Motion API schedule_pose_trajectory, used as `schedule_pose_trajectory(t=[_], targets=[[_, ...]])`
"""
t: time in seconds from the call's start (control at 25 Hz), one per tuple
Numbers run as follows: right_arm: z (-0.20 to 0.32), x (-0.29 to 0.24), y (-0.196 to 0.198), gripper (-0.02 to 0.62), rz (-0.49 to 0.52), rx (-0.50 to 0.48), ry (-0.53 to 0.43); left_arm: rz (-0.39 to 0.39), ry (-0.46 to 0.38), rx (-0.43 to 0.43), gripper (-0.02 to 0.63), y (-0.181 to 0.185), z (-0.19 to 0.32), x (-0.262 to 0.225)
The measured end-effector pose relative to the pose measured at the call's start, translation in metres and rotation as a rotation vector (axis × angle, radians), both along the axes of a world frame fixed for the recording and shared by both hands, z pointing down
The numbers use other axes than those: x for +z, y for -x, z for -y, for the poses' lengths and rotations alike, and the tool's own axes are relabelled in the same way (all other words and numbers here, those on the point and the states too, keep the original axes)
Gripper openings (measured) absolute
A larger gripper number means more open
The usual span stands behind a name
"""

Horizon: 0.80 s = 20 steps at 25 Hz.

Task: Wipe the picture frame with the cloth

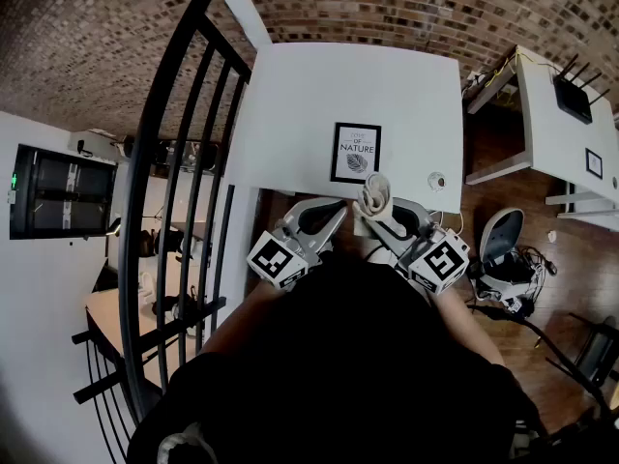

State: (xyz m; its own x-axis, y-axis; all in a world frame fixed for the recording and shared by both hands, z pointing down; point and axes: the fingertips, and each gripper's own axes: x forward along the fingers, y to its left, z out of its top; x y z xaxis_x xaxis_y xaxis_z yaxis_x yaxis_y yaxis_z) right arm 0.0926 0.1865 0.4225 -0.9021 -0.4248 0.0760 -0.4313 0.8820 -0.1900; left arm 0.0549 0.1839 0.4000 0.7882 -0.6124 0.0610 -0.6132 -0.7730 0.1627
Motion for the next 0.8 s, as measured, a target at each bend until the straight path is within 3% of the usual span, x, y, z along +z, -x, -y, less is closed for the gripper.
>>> schedule_pose_trajectory(t=[0.24, 0.48, 0.8], targets=[[0.019, 0.016, 0.004, 0.123, -0.043, 0.012, 0.072, 0.019, 0.017, -0.031, 0.002, 0.003, 0.017, 0.01], [0.065, 0.038, 0.033, 0.121, -0.094, 0.069, 0.157, 0.015, 0.031, -0.023, 0.002, 0.034, 0.063, 0.026], [0.153, 0.061, 0.096, 0.123, -0.111, 0.203, 0.246, 0.039, 0.041, 0.096, 0.002, 0.095, 0.139, 0.064]])
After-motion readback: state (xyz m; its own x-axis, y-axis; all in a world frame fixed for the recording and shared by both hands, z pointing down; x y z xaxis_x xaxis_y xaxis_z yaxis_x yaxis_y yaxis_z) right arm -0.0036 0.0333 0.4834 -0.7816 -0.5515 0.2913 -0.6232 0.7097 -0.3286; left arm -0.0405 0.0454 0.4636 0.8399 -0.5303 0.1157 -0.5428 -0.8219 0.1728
